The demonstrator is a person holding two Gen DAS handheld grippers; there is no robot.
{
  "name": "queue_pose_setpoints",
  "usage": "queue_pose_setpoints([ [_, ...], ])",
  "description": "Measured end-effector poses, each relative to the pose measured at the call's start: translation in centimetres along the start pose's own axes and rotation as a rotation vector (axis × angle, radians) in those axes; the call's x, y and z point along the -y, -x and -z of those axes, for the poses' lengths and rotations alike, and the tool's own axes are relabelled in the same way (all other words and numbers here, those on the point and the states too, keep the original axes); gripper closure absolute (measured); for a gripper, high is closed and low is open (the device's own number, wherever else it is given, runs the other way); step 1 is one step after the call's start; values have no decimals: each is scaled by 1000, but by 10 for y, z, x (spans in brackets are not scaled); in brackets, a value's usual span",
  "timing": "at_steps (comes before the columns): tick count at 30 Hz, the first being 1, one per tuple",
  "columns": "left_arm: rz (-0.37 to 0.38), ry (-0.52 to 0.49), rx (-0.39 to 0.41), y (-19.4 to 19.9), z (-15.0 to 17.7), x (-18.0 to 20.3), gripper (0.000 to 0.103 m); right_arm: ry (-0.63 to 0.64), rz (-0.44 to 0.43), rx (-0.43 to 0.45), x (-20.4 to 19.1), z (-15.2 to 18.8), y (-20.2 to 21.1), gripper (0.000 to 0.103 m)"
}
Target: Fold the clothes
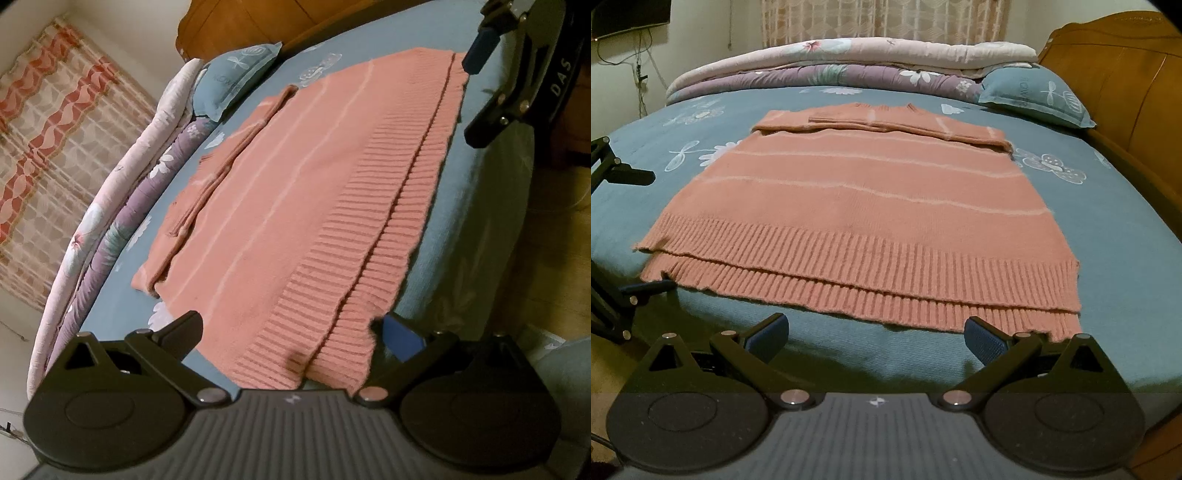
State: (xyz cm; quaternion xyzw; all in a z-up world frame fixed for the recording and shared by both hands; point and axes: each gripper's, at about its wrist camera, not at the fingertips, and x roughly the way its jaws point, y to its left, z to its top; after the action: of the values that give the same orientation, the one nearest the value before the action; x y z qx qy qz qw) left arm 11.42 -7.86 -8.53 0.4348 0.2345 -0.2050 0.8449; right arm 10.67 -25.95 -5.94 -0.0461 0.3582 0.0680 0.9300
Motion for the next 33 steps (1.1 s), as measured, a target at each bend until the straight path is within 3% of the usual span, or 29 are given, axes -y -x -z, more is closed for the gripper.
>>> queue_pose_setpoints([
  [12, -57, 58, 56, 12, 2, -22, 1, 15, -29, 6, -10, -4, -1, 0],
  [22, -74, 103, 45, 10, 12, -38, 1, 149, -101, 24, -51, -14, -12, 0],
  [27, -1, 26, 78, 16, 15, -21, 1, 211, -130, 24, -68, -14, -16, 0],
  [33, -32, -69, 79, 0, 10, -4, 1, 183, -128, -3, -65, -7, -19, 0],
])
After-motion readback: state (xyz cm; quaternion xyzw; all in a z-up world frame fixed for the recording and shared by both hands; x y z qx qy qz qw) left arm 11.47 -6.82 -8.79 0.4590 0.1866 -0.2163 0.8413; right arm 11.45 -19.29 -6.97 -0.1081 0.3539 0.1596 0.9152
